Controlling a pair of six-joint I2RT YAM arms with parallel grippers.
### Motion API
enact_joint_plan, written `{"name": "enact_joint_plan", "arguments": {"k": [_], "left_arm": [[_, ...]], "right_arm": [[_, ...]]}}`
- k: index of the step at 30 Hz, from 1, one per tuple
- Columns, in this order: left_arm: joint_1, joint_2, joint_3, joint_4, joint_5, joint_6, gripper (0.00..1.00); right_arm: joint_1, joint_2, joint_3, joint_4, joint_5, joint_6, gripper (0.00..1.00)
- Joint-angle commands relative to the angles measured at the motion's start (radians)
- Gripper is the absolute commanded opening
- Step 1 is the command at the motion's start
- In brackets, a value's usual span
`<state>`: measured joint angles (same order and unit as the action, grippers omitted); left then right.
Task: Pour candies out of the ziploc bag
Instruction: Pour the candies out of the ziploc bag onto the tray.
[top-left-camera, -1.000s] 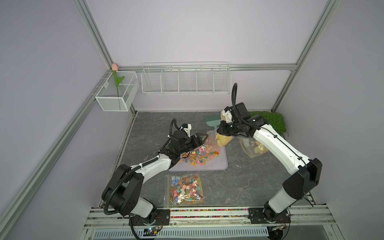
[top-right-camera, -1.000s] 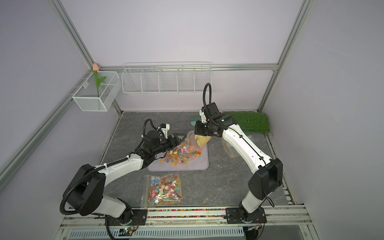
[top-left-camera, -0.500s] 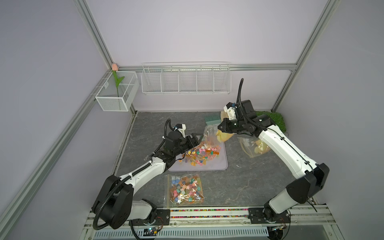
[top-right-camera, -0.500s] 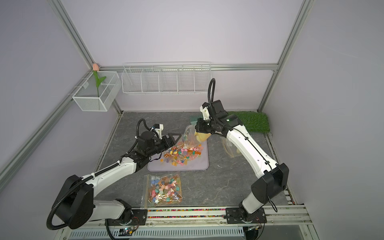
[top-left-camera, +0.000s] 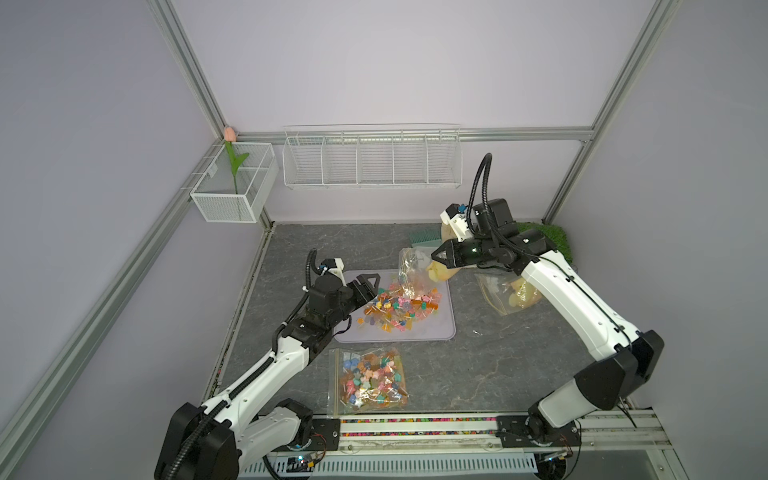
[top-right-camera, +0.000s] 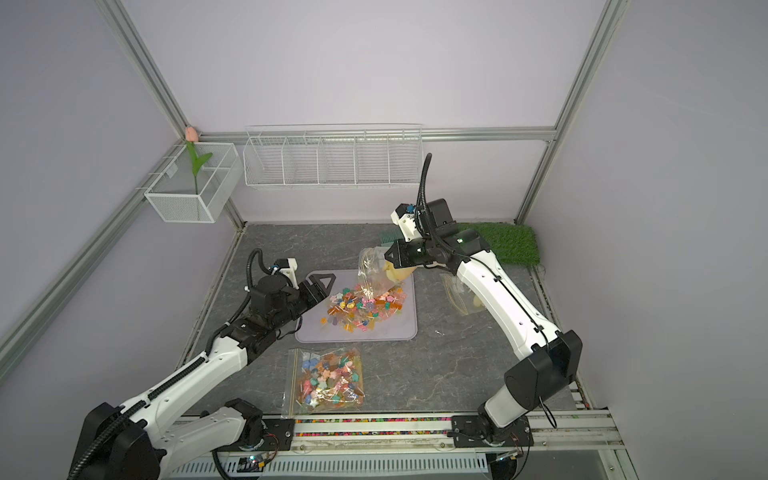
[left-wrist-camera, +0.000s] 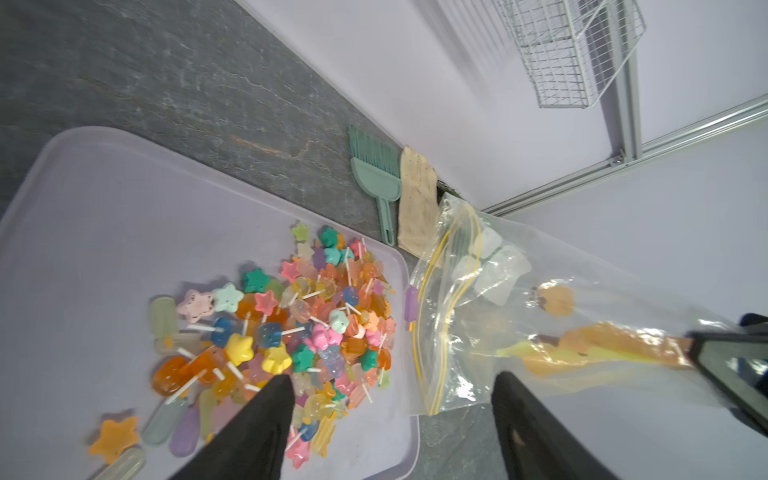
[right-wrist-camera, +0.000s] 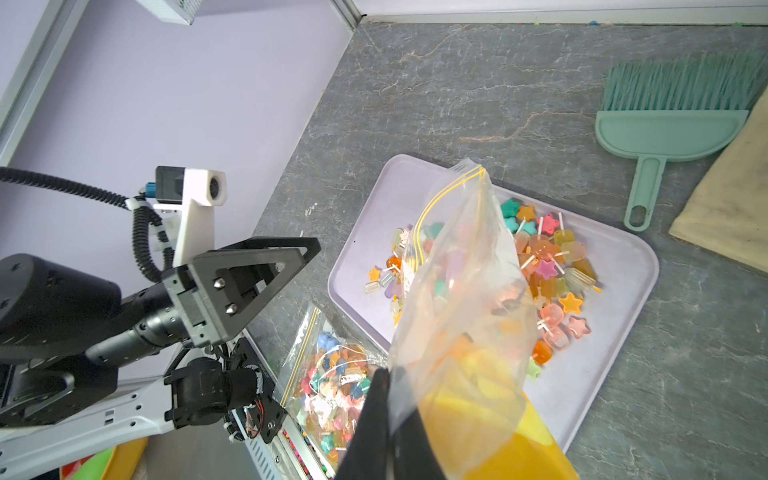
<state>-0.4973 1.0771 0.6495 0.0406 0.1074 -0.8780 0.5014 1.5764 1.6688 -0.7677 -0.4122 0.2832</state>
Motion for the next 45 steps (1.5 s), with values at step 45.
{"name": "enact_joint_plan", "arguments": {"k": [45], "left_arm": [[-0.072,0.495,0.053,0.45,0.259,-0.039,0.68]], "right_arm": [[0.062,0.018,0.186,-0.115,0.073,-0.091,0.07]]}}
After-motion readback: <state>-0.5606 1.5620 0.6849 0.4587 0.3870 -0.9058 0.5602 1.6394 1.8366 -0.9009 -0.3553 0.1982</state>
